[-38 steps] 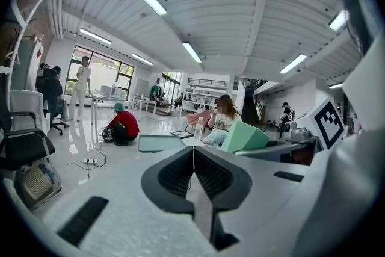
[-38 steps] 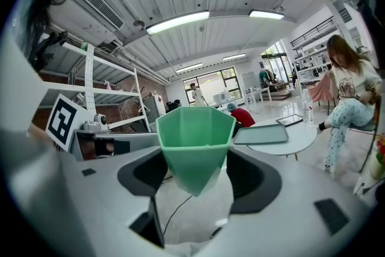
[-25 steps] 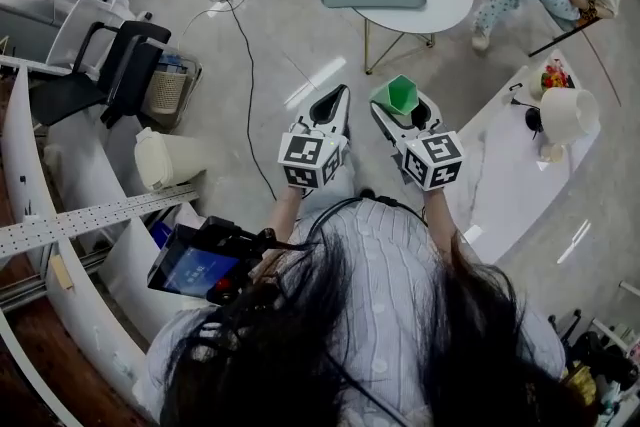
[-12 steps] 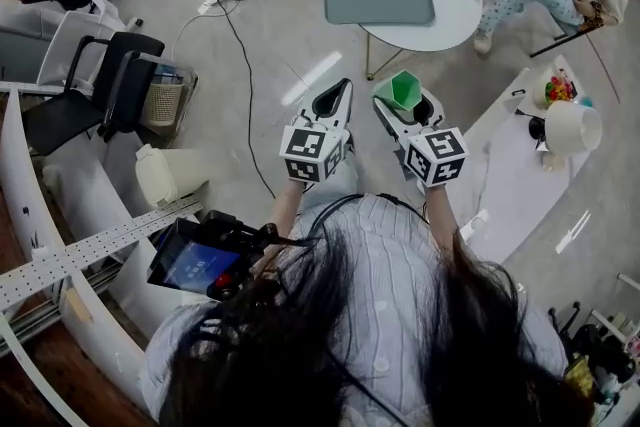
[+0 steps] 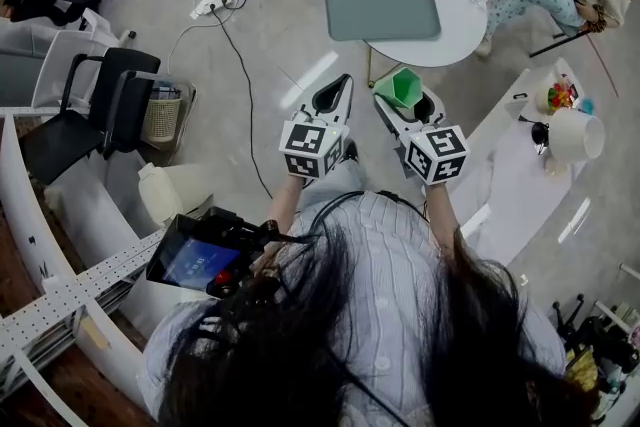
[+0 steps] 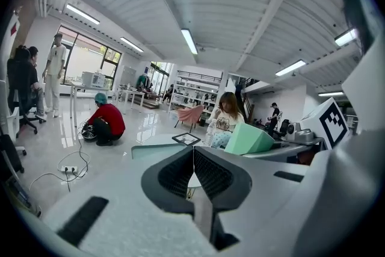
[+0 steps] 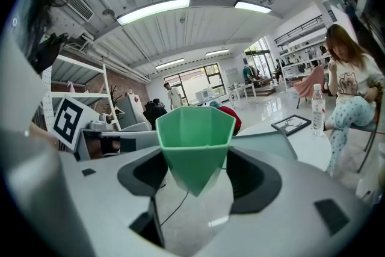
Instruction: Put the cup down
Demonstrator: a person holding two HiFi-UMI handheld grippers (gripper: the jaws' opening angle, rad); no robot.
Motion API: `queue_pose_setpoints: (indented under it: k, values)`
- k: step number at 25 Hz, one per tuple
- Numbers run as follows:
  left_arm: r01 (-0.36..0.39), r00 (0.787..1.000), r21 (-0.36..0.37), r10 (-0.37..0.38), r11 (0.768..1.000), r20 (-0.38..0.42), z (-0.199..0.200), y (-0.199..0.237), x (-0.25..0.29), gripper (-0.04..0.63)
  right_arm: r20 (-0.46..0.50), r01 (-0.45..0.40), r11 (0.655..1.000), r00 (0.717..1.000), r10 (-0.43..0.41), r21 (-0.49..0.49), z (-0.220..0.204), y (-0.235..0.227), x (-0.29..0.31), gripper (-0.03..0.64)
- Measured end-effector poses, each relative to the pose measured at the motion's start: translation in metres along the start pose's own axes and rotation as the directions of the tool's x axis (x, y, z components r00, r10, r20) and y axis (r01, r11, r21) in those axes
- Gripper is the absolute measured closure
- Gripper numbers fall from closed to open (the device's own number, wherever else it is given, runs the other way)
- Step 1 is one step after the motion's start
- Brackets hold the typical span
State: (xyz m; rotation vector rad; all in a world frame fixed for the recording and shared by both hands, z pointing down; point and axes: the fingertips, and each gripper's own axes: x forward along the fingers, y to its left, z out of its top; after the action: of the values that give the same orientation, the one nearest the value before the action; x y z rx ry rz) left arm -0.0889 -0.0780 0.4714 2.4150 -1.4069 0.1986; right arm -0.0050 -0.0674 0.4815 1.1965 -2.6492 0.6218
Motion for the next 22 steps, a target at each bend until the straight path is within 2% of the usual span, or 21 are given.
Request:
queue_pose_setpoints:
  k: [11, 22]
  values:
    - [0.065, 0.998, -0.001, -0.065, 0.998, -0.006, 0.006, 0.025, 0.021, 0.580, 0.010, 0.060, 0.998, 0.998, -0.060, 0.009, 0.010, -0.005, 0.026, 0.301]
    - [0.114, 0.993, -0.012, -0.114, 0.993, -0.009, 0.007, 0.024, 0.023, 0.580, 0.005, 0.091, 0.996, 0.996, -0.091, 0.021, 0.013, 0.000, 0.026, 0.301]
